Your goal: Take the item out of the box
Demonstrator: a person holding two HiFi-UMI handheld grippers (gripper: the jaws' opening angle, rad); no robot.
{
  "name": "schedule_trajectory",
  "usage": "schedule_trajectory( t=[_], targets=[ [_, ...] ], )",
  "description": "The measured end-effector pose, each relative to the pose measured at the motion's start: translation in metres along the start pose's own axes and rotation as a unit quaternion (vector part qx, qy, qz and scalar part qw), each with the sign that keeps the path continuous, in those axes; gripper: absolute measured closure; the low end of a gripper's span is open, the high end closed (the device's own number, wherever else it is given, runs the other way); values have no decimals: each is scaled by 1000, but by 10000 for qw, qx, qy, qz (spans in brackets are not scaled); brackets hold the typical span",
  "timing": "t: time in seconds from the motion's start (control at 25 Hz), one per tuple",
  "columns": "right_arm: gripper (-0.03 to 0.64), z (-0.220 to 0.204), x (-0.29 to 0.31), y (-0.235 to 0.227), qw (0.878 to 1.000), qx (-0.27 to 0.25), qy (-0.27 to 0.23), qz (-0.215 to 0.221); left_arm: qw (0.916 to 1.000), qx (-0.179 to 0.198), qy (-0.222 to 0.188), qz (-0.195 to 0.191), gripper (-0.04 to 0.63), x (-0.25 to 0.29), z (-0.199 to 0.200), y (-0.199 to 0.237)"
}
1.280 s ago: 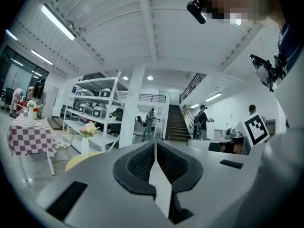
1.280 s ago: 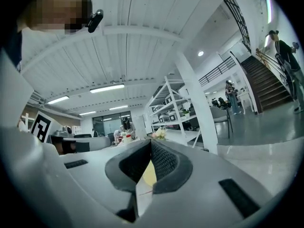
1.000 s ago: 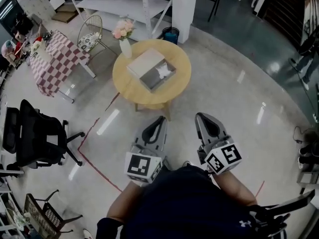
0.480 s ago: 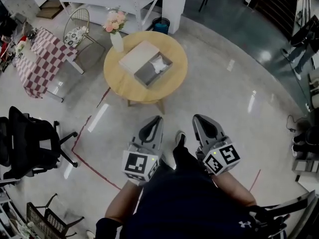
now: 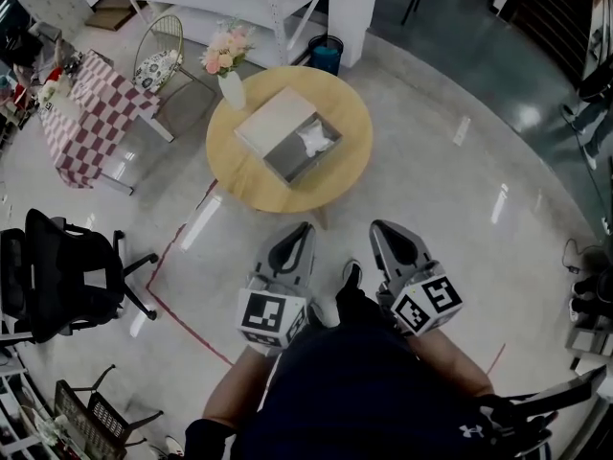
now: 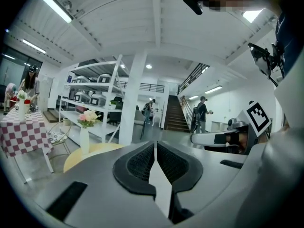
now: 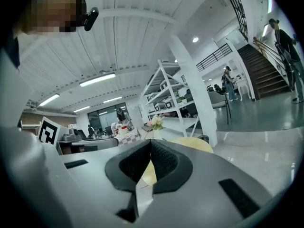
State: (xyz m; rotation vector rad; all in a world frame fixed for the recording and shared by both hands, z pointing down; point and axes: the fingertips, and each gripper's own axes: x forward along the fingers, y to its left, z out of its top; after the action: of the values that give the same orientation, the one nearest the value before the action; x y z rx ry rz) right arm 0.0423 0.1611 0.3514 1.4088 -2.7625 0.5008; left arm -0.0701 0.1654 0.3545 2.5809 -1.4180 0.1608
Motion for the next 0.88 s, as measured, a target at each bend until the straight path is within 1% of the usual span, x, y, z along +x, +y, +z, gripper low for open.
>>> schedule_trajectory(
  t=[0.28,0.44,0.56,0.72,0.88],
  targets=[
    [606,17,33,-57,9996,161,36,240,9992,-214,180,287,565,59,5,13],
    [606,24,47,-82,9989,263,88,375,9983,-243,292,441,565,84,8,16],
    [606,28,55,-97,9983,274,113,498,9977,-267,305,548,565,100,10,15],
    [606,33,61,-113,9973,300,165,651,9963,-534,245,622,565,118,14,14],
    [606,32,71,-123,9965,333,228,738,9948,-661,270,729,565,128,11,19]
  ],
)
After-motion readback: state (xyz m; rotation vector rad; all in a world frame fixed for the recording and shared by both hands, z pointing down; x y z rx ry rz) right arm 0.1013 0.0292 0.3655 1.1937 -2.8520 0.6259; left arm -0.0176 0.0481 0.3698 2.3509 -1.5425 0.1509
